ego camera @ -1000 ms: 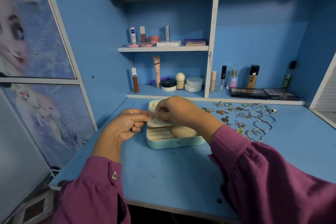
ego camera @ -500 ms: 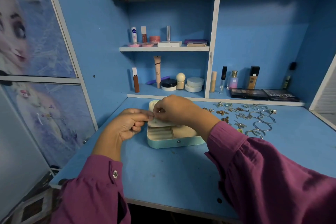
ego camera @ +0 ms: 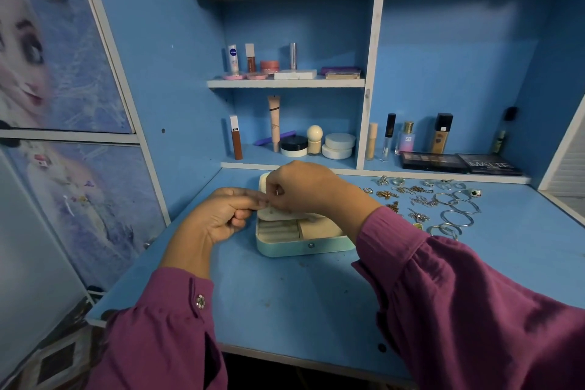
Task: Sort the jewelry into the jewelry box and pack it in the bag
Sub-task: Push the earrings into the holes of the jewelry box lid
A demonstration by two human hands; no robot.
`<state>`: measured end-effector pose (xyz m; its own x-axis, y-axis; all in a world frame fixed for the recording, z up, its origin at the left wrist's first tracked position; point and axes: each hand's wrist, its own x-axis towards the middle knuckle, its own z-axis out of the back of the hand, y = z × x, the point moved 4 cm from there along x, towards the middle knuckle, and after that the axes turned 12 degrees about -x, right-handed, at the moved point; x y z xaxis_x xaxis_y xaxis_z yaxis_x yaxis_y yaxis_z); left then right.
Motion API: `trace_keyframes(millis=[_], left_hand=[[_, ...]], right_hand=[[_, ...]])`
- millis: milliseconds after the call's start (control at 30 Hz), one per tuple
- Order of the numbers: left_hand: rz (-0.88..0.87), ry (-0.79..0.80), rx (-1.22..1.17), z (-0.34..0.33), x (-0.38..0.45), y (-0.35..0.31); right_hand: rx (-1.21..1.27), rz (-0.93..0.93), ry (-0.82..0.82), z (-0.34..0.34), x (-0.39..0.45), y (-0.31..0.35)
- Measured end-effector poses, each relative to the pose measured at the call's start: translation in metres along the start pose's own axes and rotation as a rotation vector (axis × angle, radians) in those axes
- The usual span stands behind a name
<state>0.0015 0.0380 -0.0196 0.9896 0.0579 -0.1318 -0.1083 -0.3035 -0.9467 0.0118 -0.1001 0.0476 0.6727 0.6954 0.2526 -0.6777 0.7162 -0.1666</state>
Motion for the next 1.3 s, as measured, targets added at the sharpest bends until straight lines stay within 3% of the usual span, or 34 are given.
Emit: trace_keyframes(millis=[400, 567, 800, 933, 1300], left_hand=[[-0.032, 0.015, 0.045, -0.001, 0.0, 0.0], [-0.06, 0.018, 0.061, -0.002, -0.003, -0.002], [-0.112, 0.031, -0.032, -0.005, -0.002, -0.008], [-0.137, 0.018, -0.081, -0.005, 0.0, -0.009], [-0.28, -0.123, -0.076, -0.002, 0.017, -0.004]], right_hand=[[0.017, -0.008, 0.017, -0.008, -0.004, -0.001], [0.209, -0.072, 0.002, -0.014, -0.013, -0.013], [0.596, -0.343, -0.164, -0.014, -0.043, -0.079], [0.583, -0.49, -0.204, -0.023, -0.067, -0.117], [0.37, -0.605, 0.2, -0.042, -0.107, -0.167]])
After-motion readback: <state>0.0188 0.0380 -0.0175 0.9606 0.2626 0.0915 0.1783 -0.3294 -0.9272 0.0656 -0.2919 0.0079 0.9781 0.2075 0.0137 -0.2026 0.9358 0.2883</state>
